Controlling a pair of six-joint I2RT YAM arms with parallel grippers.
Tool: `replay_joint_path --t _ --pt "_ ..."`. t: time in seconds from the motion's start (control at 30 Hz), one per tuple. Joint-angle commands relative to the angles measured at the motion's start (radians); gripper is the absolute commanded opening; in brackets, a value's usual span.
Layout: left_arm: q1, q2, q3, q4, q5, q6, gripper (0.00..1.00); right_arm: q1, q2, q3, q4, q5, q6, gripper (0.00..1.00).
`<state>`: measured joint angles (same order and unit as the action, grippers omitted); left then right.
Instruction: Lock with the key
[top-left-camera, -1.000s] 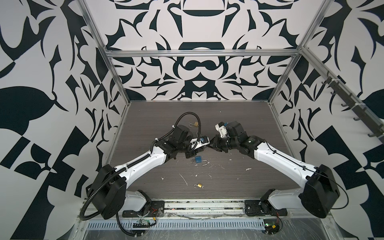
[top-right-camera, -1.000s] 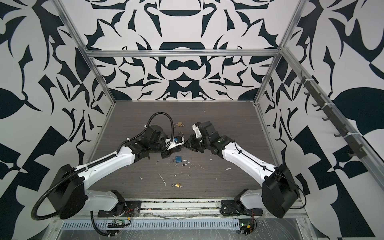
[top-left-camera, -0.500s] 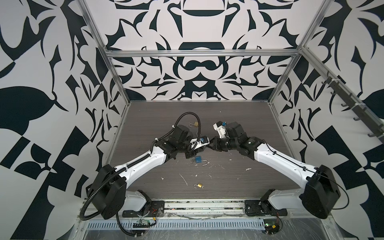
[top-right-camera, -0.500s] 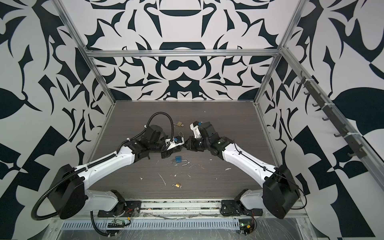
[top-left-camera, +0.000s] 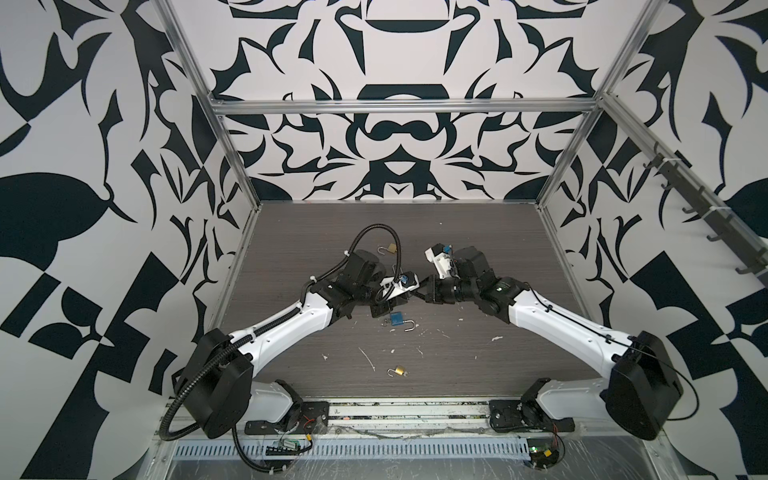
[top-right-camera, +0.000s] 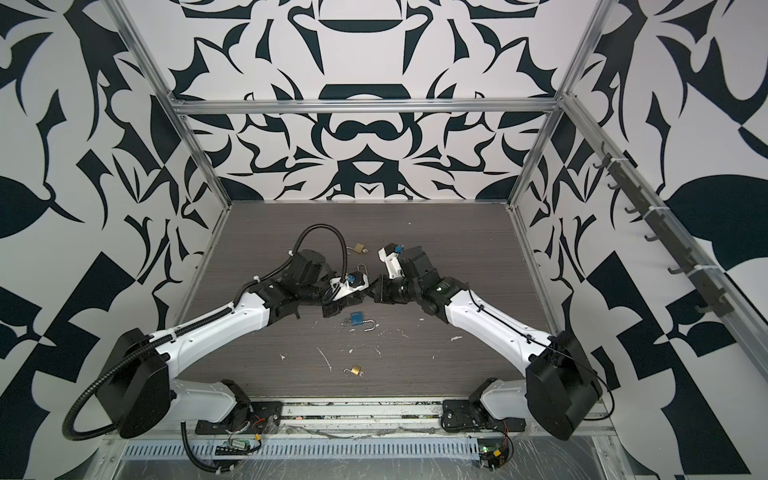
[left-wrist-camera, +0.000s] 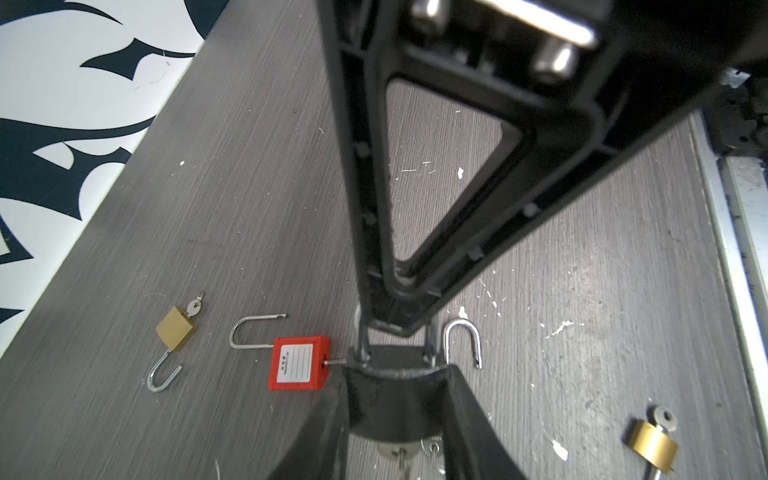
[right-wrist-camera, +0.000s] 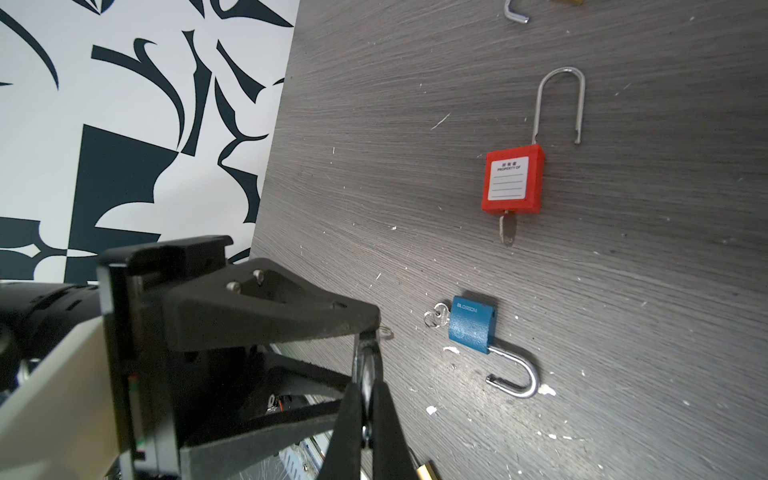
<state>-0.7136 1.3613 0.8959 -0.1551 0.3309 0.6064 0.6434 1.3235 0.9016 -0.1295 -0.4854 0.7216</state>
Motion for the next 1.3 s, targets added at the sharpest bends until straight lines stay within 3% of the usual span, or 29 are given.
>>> replay_joint_path --t 0.0,0.5,1.27 --pt "-0.012 -0.029 0.005 0.135 0.057 -0.009 0.0 0.022 0.015 -0.008 0.025 -0.061 -0.017 0.0" --pt "-0.012 -0.031 0.055 0.354 0.065 -0.083 0.0 0.047 0.093 -0.029 0.03 -0.074 -0.017 0.0" --pt "0.0 -0.011 0.15 0.541 0.111 -0.148 0.0 0.053 0.189 -0.033 0.054 -0.132 -0.014 0.0"
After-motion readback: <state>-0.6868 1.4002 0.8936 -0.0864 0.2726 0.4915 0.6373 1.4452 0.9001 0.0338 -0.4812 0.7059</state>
